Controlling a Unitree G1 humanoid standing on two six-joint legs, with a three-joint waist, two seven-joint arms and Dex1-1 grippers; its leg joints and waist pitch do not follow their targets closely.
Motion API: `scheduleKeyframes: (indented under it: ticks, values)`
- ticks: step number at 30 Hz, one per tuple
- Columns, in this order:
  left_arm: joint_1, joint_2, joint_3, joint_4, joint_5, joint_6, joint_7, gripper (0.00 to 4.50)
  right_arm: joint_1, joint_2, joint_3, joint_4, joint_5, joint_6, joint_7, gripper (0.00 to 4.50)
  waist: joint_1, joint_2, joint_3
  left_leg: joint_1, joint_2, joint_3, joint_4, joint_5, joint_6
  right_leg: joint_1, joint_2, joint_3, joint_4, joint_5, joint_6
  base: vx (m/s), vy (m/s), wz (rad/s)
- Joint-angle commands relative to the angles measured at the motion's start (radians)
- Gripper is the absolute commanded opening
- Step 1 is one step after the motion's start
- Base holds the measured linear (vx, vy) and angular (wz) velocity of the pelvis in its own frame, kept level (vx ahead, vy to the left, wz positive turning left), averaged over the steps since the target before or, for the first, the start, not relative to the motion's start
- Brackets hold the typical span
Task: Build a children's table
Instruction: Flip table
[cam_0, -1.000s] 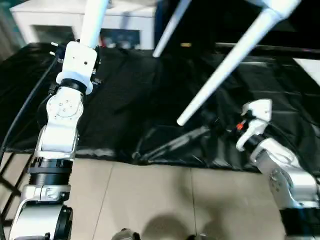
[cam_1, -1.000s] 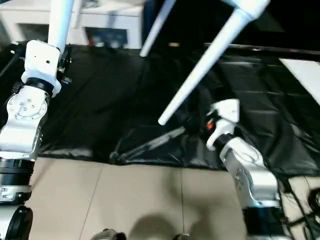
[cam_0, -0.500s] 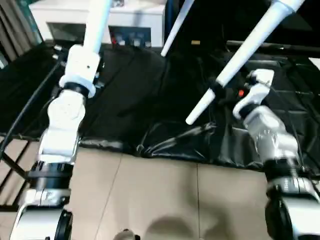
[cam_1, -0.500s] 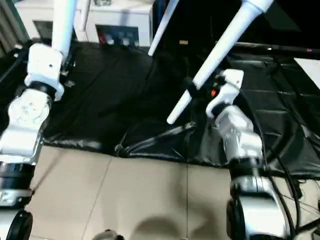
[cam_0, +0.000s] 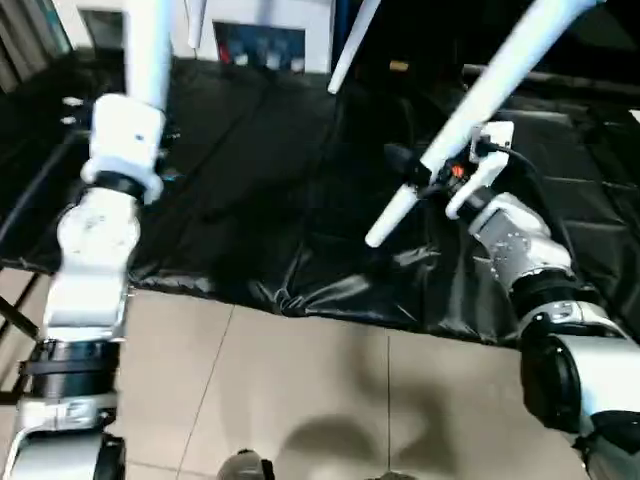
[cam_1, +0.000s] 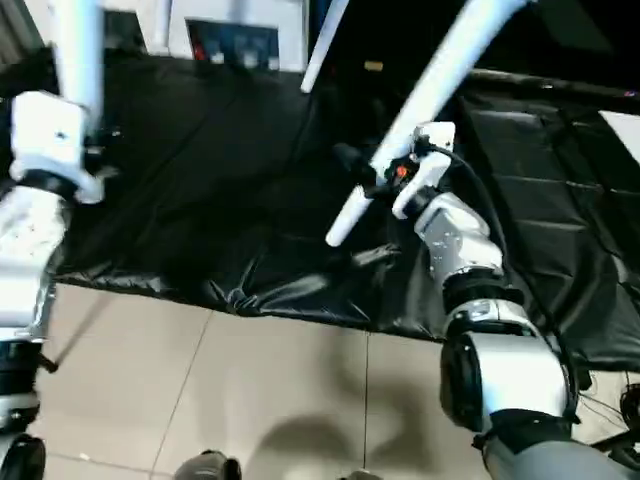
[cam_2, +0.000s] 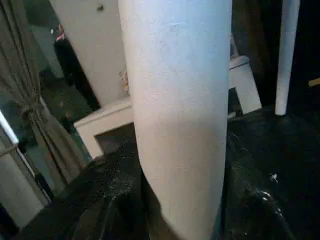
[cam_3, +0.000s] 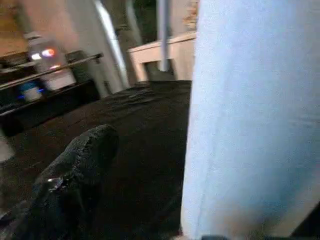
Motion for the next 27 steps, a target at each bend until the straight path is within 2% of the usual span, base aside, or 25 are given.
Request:
scheduleKeyframes:
  ticks: [1, 2, 6, 7, 10, 11, 12, 13, 14, 16, 17, 19, 21, 22, 23, 25, 27]
  values:
    - [0.022, 0.006, -0.085, 0.059, 0.045, -0.001, -0.053, 1.57, -0.016, 0.006, 0.040, -0.005, -0.003, -0.012, 0.110, 3.67, 0.000, 0.020, -0.064, 0.040, 0.060, -0.015, -0.074, -0.090, 0.119, 0.039, -0.069, 0.038, -0.052, 0.144, -0.319, 0.000, 0.000, 0.00]
    - [0.021, 0.005, -0.090, 0.072, 0.044, -0.006, -0.056, 1.57, -0.012, 0.002, 0.043, -0.006, -0.008, -0.014, 0.133, 3.41, 0.001, 0.020, -0.062, 0.042, 0.061, -0.013, -0.076, -0.109, 0.110, 0.039, -0.070, 0.038, -0.055, 0.132, -0.320, 0.000, 0.000, 0.00]
    - [0.012, -0.011, -0.110, 0.162, 0.038, -0.040, -0.062, 1.57, 0.030, -0.015, 0.070, -0.054, -0.026, -0.010, 0.218, 3.23, 0.007, 0.019, -0.059, 0.045, 0.066, -0.009, -0.085, -0.174, 0.070, 0.040, -0.073, 0.040, -0.061, 0.071, -0.297, 0.000, 0.000, 0.00]
    - [0.008, -0.018, -0.115, 0.195, 0.037, -0.050, -0.066, 1.57, 0.044, -0.019, 0.073, -0.073, -0.027, -0.008, 0.228, 3.06, 0.007, 0.019, -0.058, 0.045, 0.066, -0.010, -0.086, -0.181, 0.064, 0.039, -0.074, 0.040, -0.062, 0.061, -0.294, 0.000, 0.000, 0.00]
    - [0.002, -0.030, -0.131, 0.250, 0.043, -0.066, -0.075, 1.57, 0.071, -0.024, 0.077, -0.109, -0.029, -0.006, 0.239, 2.84, 0.011, 0.018, -0.056, 0.051, 0.067, -0.009, -0.092, -0.226, 0.035, 0.036, -0.076, 0.043, -0.070, 0.008, -0.274, 0.000, 0.000, 0.00]
    - [-0.003, -0.044, -0.143, 0.291, 0.047, -0.079, -0.079, 1.57, 0.094, -0.028, 0.080, -0.140, -0.030, -0.002, 0.240, 2.84, 0.011, 0.018, -0.057, 0.051, 0.067, -0.009, -0.093, -0.228, 0.030, 0.036, -0.076, 0.044, -0.070, 0.006, -0.271, 0.000, 0.000, 0.00]
    - [-0.012, -0.062, -0.155, 0.344, 0.053, -0.091, -0.076, 1.57, 0.122, -0.031, 0.083, -0.178, -0.029, -0.001, 0.237, 2.63, 0.015, 0.018, -0.055, 0.058, 0.067, -0.006, -0.094, -0.242, 0.021, 0.030, -0.075, 0.046, -0.077, -0.003, -0.258, 0.000, 0.000, 0.00]
    - [-0.012, -0.062, -0.155, 0.344, 0.053, -0.091, -0.076, 1.57, 0.122, -0.031, 0.083, -0.178, -0.029, -0.001, 0.237, 2.52, 0.016, 0.018, -0.054, 0.060, 0.067, -0.005, -0.095, -0.251, 0.017, 0.029, -0.075, 0.047, -0.079, -0.010, -0.255, 0.000, 0.000, 0.00]
    - [-0.027, -0.075, -0.168, 0.403, 0.062, -0.112, -0.070, 1.57, 0.145, -0.029, 0.083, -0.210, -0.028, 0.006, 0.228, 2.52, 0.014, 0.019, -0.054, 0.055, 0.066, -0.007, -0.099, -0.264, 0.010, 0.033, -0.076, 0.047, -0.081, -0.030, -0.249, 0.000, 0.000, 0.00]
    - [-0.062, -0.095, -0.185, 0.513, 0.078, -0.148, -0.054, 1.57, 0.179, -0.017, 0.093, -0.249, -0.054, -0.011, 0.179, 2.45, 0.014, 0.025, -0.052, 0.059, 0.068, -0.009, -0.103, -0.303, -0.011, 0.028, -0.077, 0.048, -0.084, -0.059, -0.235, 0.000, 0.000, 0.00]
    - [-0.072, -0.099, -0.188, 0.540, 0.080, -0.156, -0.051, 1.57, 0.183, -0.012, 0.095, -0.253, -0.065, -0.017, 0.157, 2.45, 0.014, 0.026, -0.049, 0.062, 0.068, -0.012, -0.109, -0.342, -0.035, 0.025, -0.078, 0.049, -0.091, -0.101, -0.217, 0.000, 0.000, 0.00]
    - [-0.087, -0.101, -0.191, 0.580, 0.089, -0.168, -0.042, 1.57, 0.187, -0.002, 0.096, -0.256, -0.075, -0.022, 0.127, 2.45, 0.009, 0.023, -0.044, 0.060, 0.068, -0.016, -0.116, -0.392, -0.053, 0.028, -0.080, 0.048, -0.094, -0.157, -0.211, 0.000, 0.000, 0.00]
    - [-0.110, -0.104, -0.190, 0.643, 0.097, -0.189, -0.028, 1.57, 0.196, 0.016, 0.100, -0.269, -0.084, -0.023, 0.094, 2.45, 0.008, 0.027, -0.035, 0.071, 0.067, -0.019, -0.121, -0.486, -0.076, 0.020, -0.085, 0.051, -0.113, -0.276, -0.183, 0.000, 0.000, 0.00]
    - [-0.120, -0.104, -0.191, 0.666, 0.104, -0.195, -0.018, 1.57, 0.202, 0.025, 0.106, -0.276, -0.094, -0.032, 0.076, 2.45, 0.006, 0.022, -0.038, 0.075, 0.065, -0.022, -0.124, -0.505, -0.083, 0.025, -0.088, 0.051, -0.117, -0.315, -0.169, 0.000, 0.000, 0.00]
    - [-0.126, -0.103, -0.190, 0.678, 0.108, -0.198, -0.013, 1.57, 0.206, 0.029, 0.109, -0.279, -0.101, -0.039, 0.064, 2.45, 0.007, 0.023, -0.042, 0.073, 0.068, -0.024, -0.129, -0.468, -0.080, 0.028, -0.088, 0.051, -0.118, -0.276, -0.163, 0.000, 0.000, 0.00]
    - [-0.133, -0.099, -0.188, 0.690, 0.117, -0.202, 0.000, 1.57, 0.210, 0.039, 0.115, -0.269, -0.122, -0.069, 0.024, 2.45, 0.003, 0.022, -0.044, 0.066, 0.070, -0.022, -0.133, -0.405, -0.068, 0.031, -0.083, 0.047, -0.112, -0.184, -0.174, 0.000, 0.000, 0.00]
    - [-0.144, -0.094, -0.185, 0.717, 0.123, -0.221, 0.013, 1.57, 0.212, 0.044, 0.113, -0.266, -0.141, -0.085, -0.015, 2.45, 0.000, 0.021, -0.043, 0.065, 0.069, -0.020, -0.134, -0.412, -0.068, 0.029, -0.083, 0.047, -0.114, -0.193, -0.177, 0.000, 0.000, 0.00]
